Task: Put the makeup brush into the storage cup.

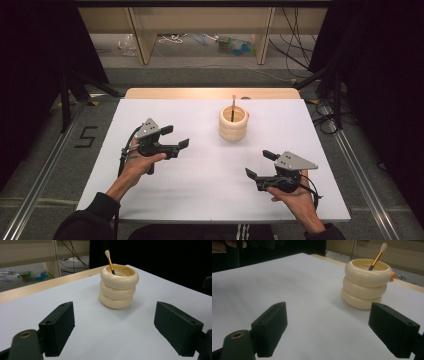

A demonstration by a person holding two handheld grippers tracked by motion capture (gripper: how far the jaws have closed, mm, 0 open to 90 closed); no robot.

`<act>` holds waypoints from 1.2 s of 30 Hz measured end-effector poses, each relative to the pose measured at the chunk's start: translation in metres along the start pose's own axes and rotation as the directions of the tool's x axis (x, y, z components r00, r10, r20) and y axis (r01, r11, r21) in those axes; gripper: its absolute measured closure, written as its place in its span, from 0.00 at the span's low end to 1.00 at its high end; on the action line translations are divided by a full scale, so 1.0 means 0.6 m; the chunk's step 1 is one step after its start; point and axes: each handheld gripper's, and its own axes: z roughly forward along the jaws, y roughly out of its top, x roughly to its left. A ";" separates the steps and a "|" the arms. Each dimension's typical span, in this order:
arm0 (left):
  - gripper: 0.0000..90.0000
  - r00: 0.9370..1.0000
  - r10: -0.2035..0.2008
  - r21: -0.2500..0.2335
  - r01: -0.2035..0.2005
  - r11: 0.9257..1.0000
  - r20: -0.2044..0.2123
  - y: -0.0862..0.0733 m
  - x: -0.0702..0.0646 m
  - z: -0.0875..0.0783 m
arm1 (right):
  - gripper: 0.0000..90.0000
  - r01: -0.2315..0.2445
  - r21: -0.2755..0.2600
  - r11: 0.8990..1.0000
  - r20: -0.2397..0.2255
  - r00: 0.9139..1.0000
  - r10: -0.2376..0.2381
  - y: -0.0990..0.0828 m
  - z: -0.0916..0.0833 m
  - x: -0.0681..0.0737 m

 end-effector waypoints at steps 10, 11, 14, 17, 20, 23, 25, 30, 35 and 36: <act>0.18 1.000 0.019 -0.016 -0.019 1.000 -0.007 -0.016 -0.016 -0.020 | 0.18 0.003 0.021 1.000 0.003 1.000 -0.003 0.002 -0.005 0.000; 0.18 1.000 0.024 -0.016 -0.024 1.000 -0.006 -0.019 -0.016 -0.023 | 0.18 0.000 0.023 1.000 0.001 1.000 0.000 0.002 -0.005 0.000; 0.18 1.000 0.022 -0.017 -0.022 1.000 -0.012 -0.025 -0.018 -0.029 | 0.18 0.002 -0.012 1.000 -0.002 1.000 -0.002 0.000 -0.001 0.000; 0.18 1.000 0.025 -0.020 -0.026 0.999 -0.012 -0.032 -0.019 -0.035 | 0.18 0.004 0.020 1.000 0.003 1.000 -0.005 0.002 -0.005 0.000; 0.18 1.000 0.030 -0.018 -0.030 0.999 -0.010 -0.038 -0.023 -0.041 | 0.18 -0.002 -0.016 1.000 -0.009 1.000 0.002 0.000 0.000 0.001; 0.18 1.000 0.025 -0.025 -0.026 0.999 -0.014 -0.042 -0.025 -0.047 | 0.18 -0.004 0.002 1.000 -0.007 1.000 0.004 0.001 -0.002 0.002; 0.18 0.999 0.032 -0.030 -0.033 0.999 -0.013 -0.042 -0.024 -0.050 | 0.18 -0.007 0.006 1.000 -0.010 1.000 0.007 0.001 -0.002 0.002; 0.18 1.000 0.024 -0.035 -0.025 0.999 -0.016 -0.045 -0.029 -0.058 | 0.18 -0.008 0.004 1.000 -0.009 1.000 0.008 0.001 -0.002 0.002; 0.18 0.999 0.032 -0.040 -0.033 0.999 -0.020 -0.048 -0.030 -0.064 | 0.18 -0.006 0.012 1.000 -0.010 1.000 0.006 0.002 -0.003 0.003; 0.18 1.000 0.023 -0.045 -0.024 0.999 -0.019 -0.049 -0.031 -0.064 | 0.18 -0.006 0.013 1.000 -0.010 1.000 0.006 0.002 -0.003 0.003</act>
